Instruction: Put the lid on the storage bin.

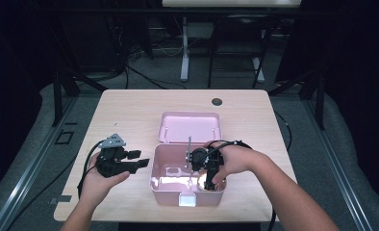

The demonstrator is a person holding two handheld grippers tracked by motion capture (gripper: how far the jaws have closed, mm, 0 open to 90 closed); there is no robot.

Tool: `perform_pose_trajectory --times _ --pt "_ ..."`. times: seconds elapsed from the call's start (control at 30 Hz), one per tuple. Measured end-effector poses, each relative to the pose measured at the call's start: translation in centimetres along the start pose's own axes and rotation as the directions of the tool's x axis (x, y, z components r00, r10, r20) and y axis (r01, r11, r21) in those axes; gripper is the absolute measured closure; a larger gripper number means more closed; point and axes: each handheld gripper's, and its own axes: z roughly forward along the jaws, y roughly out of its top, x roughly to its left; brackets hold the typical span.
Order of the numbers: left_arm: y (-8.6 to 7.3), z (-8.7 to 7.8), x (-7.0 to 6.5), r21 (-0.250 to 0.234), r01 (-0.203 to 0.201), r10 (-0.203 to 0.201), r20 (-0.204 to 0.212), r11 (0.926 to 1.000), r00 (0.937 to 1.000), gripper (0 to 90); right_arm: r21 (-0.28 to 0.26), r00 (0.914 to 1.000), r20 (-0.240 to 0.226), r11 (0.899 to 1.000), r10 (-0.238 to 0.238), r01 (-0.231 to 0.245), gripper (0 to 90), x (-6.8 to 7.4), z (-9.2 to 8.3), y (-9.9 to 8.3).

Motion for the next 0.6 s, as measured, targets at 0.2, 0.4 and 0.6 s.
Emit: perform_pose_trajectory --times 0.2,0.4,0.6 --pt "0.0 0.0 -0.1 0.000 -0.005 0.005 0.009 1.0000 0.9999 51.0 -0.021 0.9997 0.022 1.000 0.015 -0.014 14.8 0.0 -1.7 0.0" --pt "0.1 -0.1 -0.2 -0.001 -0.016 0.016 0.010 0.9999 0.9998 52.8 -0.054 0.9986 0.044 0.998 0.028 -0.025 14.0 0.0 -3.1 -0.2" --pt "0.0 0.2 -0.6 0.010 -0.026 0.026 0.014 0.9996 0.9996 53.9 -0.102 0.9974 0.057 0.994 0.044 -0.038 14.6 -0.2 -3.9 -0.7"
